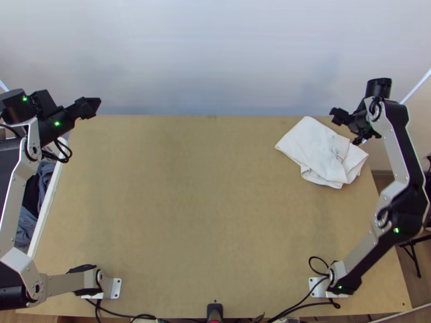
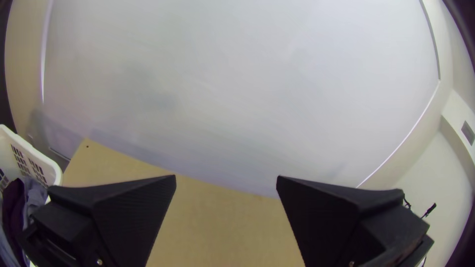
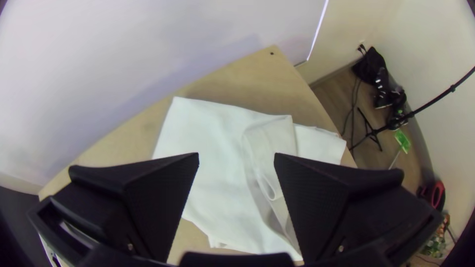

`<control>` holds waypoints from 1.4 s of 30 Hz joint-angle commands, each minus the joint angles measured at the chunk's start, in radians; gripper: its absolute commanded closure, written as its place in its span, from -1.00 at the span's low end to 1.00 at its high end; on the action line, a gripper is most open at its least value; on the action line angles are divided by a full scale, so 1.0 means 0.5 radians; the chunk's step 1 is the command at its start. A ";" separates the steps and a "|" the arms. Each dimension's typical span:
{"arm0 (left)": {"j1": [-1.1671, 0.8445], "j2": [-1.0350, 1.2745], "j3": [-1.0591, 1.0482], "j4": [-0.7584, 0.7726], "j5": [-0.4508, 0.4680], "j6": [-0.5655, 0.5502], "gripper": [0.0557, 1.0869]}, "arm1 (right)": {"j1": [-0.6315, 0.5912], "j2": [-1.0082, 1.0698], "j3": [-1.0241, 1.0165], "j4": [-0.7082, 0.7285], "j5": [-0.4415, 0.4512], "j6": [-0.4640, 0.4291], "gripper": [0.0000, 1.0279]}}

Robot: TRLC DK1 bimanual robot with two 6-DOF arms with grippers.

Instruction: Fold the t-shirt

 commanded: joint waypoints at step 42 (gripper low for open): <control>0.016 0.066 -0.104 0.104 0.003 0.103 -0.91 | -0.086 0.732 0.545 -0.176 0.210 -0.252 0.59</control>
